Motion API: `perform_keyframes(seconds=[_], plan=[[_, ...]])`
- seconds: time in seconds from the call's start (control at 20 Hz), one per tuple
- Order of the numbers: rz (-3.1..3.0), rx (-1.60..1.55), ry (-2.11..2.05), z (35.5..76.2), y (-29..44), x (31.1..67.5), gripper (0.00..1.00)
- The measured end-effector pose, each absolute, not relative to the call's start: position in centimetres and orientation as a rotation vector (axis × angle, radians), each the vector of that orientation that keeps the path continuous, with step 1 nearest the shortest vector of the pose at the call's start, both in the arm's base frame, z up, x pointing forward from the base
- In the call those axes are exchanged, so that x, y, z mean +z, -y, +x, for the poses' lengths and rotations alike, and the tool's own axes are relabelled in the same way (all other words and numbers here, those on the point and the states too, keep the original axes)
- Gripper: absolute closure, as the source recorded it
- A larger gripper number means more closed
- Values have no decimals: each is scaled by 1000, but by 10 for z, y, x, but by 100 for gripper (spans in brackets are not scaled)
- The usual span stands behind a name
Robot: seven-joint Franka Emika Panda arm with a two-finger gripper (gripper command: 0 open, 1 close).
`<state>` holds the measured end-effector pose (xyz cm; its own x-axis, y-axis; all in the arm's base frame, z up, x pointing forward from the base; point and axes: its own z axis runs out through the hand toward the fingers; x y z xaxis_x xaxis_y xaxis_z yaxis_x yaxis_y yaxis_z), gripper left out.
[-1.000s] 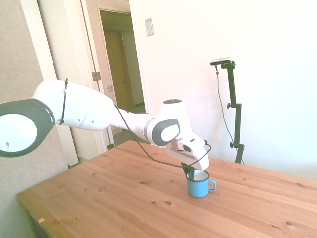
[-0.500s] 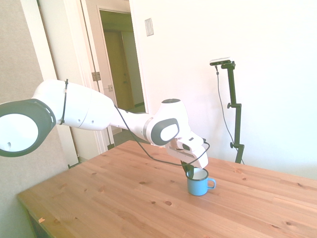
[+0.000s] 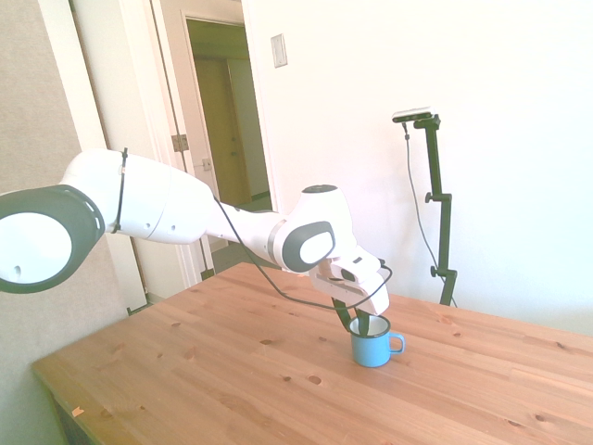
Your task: Flip the mug upright
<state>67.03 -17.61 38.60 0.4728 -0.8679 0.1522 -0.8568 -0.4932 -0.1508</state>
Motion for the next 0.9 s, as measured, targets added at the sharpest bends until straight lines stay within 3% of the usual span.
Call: perform_keyframes(seconds=[0.9], plan=[[-2646,-330,-1545,668,173,393,0]])
